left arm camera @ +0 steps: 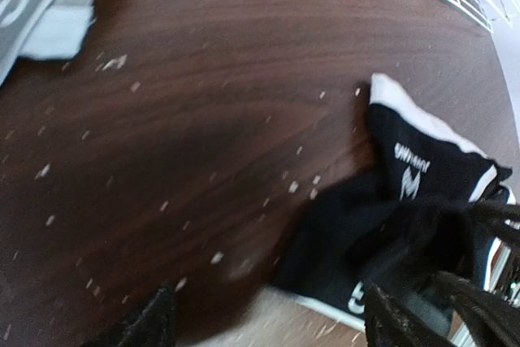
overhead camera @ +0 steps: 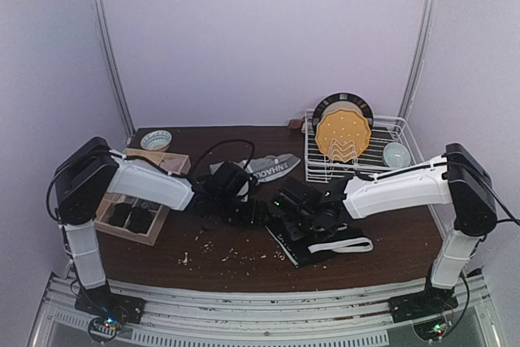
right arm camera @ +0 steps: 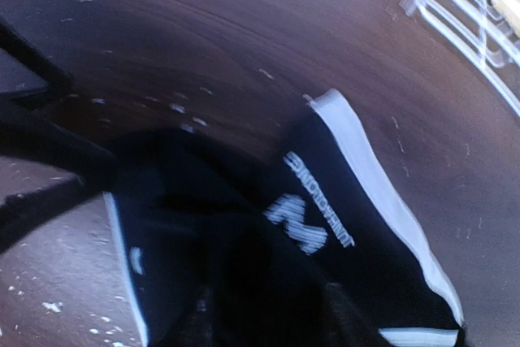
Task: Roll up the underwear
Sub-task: Pick up the underwear from the center of the board.
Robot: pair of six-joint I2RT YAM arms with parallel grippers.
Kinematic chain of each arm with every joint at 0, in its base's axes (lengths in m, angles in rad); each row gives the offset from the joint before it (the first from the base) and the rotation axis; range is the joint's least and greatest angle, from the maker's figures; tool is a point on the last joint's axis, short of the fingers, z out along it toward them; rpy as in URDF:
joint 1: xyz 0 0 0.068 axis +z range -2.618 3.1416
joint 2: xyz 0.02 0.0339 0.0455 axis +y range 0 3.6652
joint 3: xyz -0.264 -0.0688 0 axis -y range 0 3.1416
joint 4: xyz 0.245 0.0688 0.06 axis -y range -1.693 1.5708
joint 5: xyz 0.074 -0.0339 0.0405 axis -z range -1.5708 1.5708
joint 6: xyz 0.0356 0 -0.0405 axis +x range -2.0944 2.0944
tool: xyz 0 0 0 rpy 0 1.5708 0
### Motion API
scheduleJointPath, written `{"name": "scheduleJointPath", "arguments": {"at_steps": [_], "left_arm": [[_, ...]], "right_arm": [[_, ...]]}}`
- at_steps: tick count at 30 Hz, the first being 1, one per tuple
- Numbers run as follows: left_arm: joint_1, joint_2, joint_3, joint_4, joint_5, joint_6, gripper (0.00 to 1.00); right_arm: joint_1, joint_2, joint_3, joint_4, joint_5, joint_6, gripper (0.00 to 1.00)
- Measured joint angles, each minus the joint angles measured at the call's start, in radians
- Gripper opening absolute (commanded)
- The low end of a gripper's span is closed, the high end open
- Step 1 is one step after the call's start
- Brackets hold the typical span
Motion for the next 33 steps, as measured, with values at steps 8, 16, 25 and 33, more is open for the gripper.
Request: {"name": "scheduleJointPath", "arguments": {"at_steps": [8,16,25,33], "left_arm": [[0.0,0.126,0.17,-0.039,0.016,0.027,0.61],[0.0,0.15,0.195,-0.045,0.047,0.061,0.58],[-0.015,0.164,0.19,-0.039,0.072,0.104,0.11],[-0.035,0.163,0.14,0.032,0.108,0.117,0.0]], "right_arm": [[-0.008,-0.105,-0.154,-0.002,0.004,0.035,0.19],[-0.009,-0.178,-0.21,0.024,0.005,0.051,0.21],[-0.01,-0.222,-0.235,0.049,-0.009,0.061,0.35],[-0.013,-0.229,-0.235,0.079,-0.052,0.046,0.09]]}}
